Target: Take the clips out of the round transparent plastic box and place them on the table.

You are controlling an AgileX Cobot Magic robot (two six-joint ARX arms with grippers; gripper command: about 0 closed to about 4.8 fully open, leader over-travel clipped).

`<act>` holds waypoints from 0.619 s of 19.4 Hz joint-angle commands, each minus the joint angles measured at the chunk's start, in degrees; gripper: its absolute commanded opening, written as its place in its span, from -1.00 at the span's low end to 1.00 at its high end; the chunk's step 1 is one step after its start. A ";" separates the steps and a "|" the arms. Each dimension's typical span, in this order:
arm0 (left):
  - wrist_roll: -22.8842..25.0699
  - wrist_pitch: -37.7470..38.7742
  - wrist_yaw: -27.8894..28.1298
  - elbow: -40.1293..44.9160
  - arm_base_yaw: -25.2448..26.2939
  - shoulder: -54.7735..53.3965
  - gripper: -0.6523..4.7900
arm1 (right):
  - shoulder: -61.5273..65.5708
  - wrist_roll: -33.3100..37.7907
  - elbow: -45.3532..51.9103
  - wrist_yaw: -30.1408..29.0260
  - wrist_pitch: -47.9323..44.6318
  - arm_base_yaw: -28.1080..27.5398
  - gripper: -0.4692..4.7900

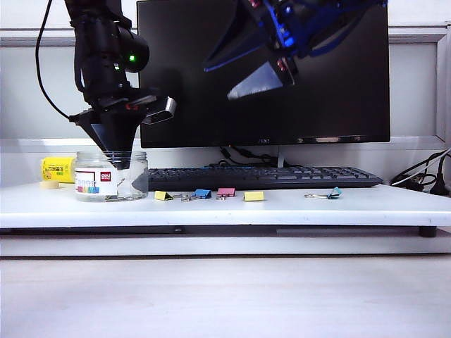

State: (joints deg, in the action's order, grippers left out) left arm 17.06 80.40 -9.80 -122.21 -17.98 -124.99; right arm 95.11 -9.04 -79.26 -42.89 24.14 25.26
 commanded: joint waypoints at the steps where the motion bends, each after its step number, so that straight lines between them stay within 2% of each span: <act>1: 1.68 0.35 -1.73 -0.22 0.09 0.28 -0.51 | -0.02 0.11 -0.26 -0.50 -0.33 0.11 0.62; 3: 2.23 0.61 -2.47 -0.22 0.15 0.28 -0.45 | -0.02 0.07 -0.26 -0.52 -0.42 0.11 0.62; 12: 2.49 1.64 -3.32 -0.22 1.90 0.26 -0.45 | 1.14 0.63 -0.26 -0.50 -0.66 0.11 0.62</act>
State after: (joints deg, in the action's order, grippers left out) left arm 19.59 81.34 -12.84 -122.21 -16.03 -125.01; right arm 95.77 -8.99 -79.29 -42.96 23.99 25.26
